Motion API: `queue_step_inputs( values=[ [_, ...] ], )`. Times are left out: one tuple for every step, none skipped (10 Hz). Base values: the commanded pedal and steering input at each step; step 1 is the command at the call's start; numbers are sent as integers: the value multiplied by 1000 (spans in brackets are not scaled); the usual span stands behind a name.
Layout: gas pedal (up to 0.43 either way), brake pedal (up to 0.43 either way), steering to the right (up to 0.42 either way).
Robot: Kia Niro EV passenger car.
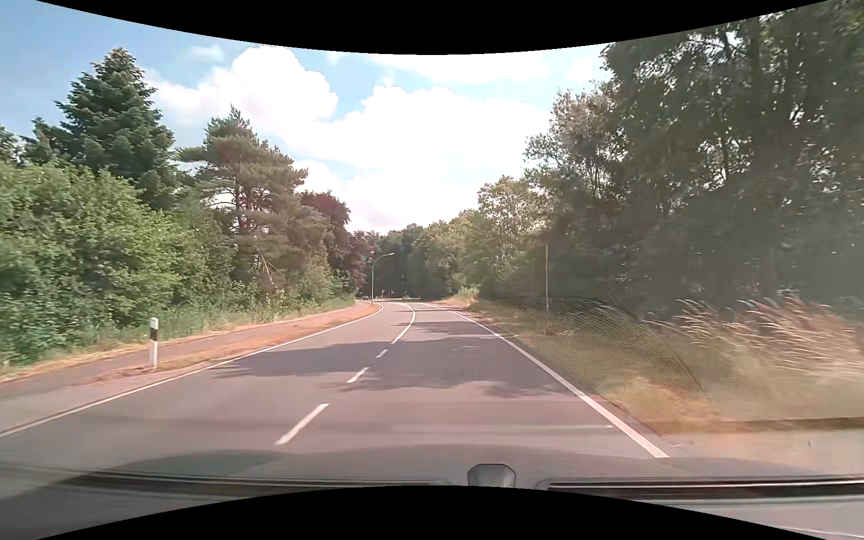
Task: Follow the waypoints while adhering to traffic rules and regulations
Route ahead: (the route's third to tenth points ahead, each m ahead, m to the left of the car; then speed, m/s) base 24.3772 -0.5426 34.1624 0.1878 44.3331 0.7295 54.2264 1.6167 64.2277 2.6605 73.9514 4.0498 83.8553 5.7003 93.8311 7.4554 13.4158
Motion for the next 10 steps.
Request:
queue_step_inputs(
  values=[
    [197,0,-5],
    [197,0,-5],
    [197,0,-5],
    [197,0,-5],
    [197,0,-6],
    [197,0,-7],
    [197,0,-9],
    [189,0,-11],
    [189,0,-11],
    [169,0,-11]
  ],
)
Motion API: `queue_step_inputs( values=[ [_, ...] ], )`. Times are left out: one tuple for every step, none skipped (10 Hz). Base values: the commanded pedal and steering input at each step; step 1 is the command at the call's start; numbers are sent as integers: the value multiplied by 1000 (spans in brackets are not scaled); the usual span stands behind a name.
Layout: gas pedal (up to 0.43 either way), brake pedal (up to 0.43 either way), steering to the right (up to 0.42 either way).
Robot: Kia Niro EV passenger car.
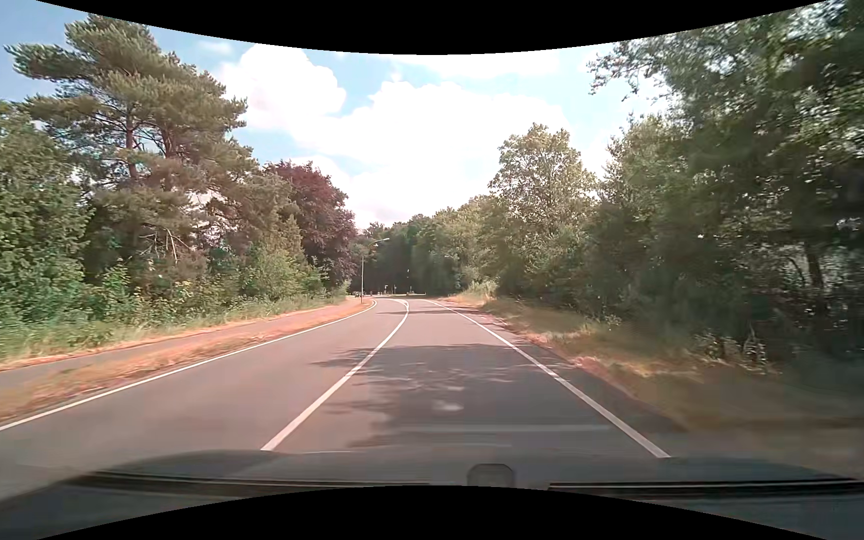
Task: Follow the waypoints while adhering to traffic rules and regulations
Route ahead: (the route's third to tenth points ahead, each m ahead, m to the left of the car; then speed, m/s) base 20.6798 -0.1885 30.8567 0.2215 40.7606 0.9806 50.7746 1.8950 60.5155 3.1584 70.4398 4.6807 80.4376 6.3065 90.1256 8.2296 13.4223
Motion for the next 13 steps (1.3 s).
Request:
queue_step_inputs(
  values=[
    [157,0,-12],
    [157,0,-13],
    [157,0,-14],
    [157,0,-15],
    [157,0,-15],
    [157,0,-15],
    [157,0,-15],
    [157,0,-15],
    [157,0,-14],
    [157,0,-13],
    [157,0,-11],
    [157,0,-10],
    [157,0,-10]
  ],
)
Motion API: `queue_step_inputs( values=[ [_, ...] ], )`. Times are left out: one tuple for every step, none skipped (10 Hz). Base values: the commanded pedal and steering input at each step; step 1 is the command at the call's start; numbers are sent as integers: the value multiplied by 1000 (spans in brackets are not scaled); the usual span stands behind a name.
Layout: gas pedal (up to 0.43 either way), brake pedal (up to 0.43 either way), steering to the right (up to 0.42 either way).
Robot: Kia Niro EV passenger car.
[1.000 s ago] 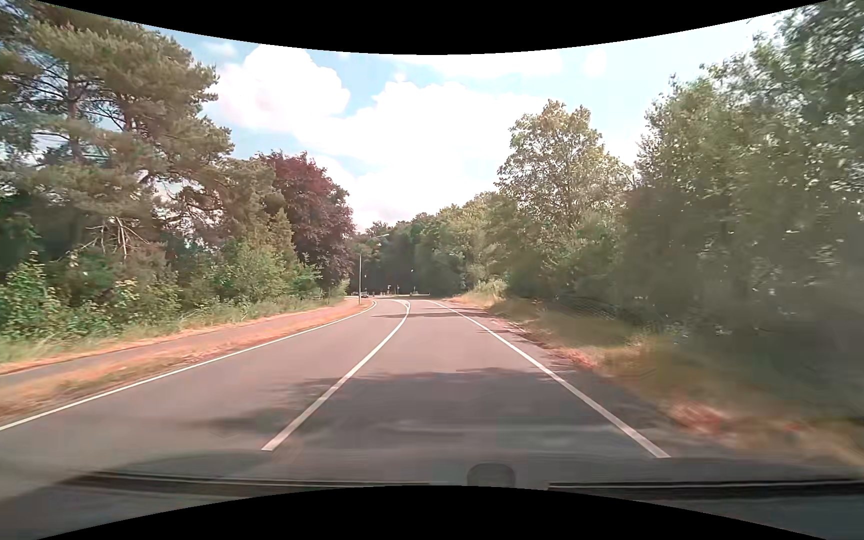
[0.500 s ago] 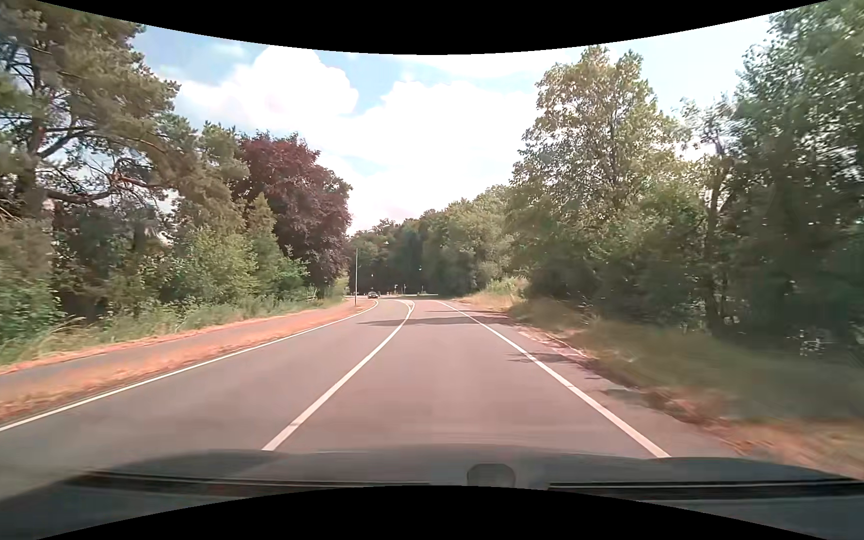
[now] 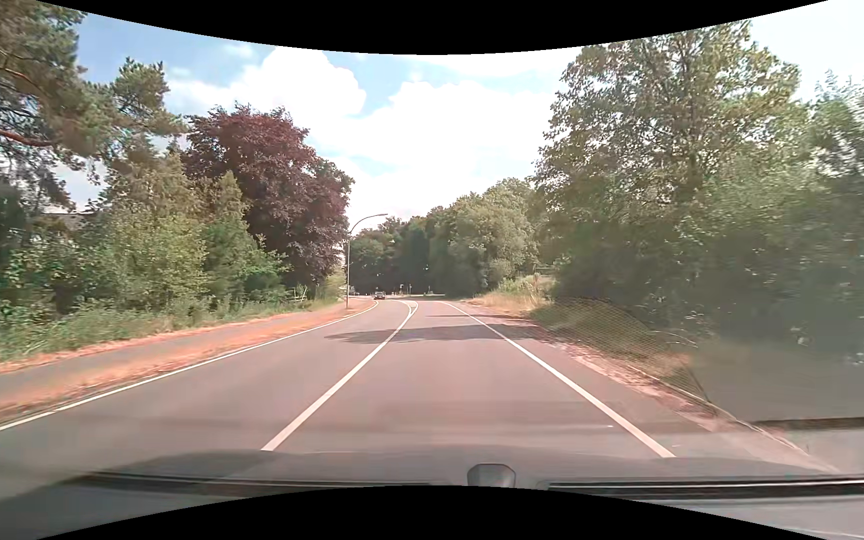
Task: Follow the waypoints while adhering to traffic rules and regulations
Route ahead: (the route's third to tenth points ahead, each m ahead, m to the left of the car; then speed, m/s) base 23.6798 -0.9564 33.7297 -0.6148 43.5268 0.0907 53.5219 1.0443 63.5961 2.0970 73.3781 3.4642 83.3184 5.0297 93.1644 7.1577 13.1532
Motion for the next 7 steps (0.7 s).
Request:
queue_step_inputs(
  values=[
    [157,0,-10],
    [157,0,-10],
    [157,0,-10],
    [157,0,-10],
    [157,0,-10],
    [157,0,-9],
    [157,0,-9]
  ],
)
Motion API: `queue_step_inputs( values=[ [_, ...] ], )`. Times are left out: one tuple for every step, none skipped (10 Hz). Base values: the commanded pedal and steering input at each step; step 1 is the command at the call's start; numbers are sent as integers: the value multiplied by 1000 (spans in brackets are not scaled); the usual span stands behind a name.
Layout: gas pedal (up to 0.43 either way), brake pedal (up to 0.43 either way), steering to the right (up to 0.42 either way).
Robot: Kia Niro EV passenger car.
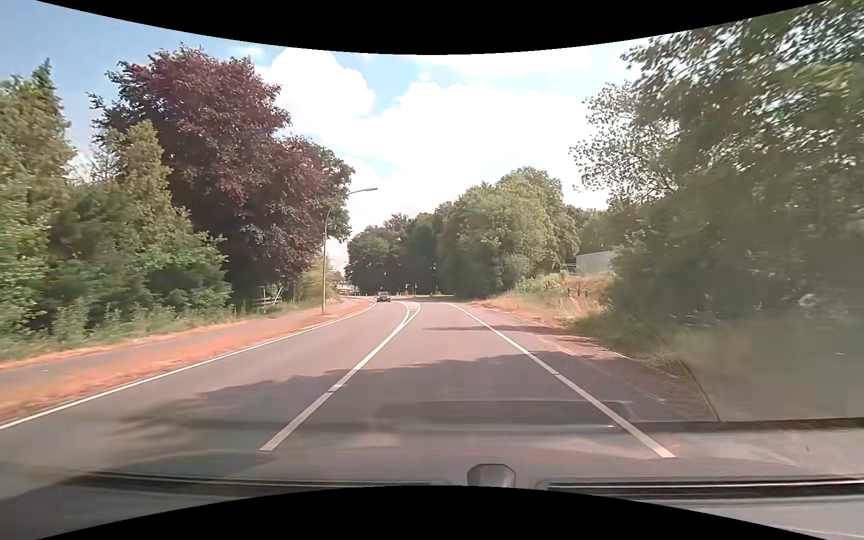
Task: Follow the waypoints while adhering to traffic rules and regulations
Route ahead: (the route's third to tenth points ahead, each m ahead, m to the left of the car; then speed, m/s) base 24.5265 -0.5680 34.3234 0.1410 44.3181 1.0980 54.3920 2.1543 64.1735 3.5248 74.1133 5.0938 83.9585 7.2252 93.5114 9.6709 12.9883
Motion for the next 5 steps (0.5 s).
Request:
queue_step_inputs(
  values=[
    [157,0,-9],
    [169,0,-8],
    [169,0,-7],
    [169,0,-7],
    [169,0,-7]
  ],
)
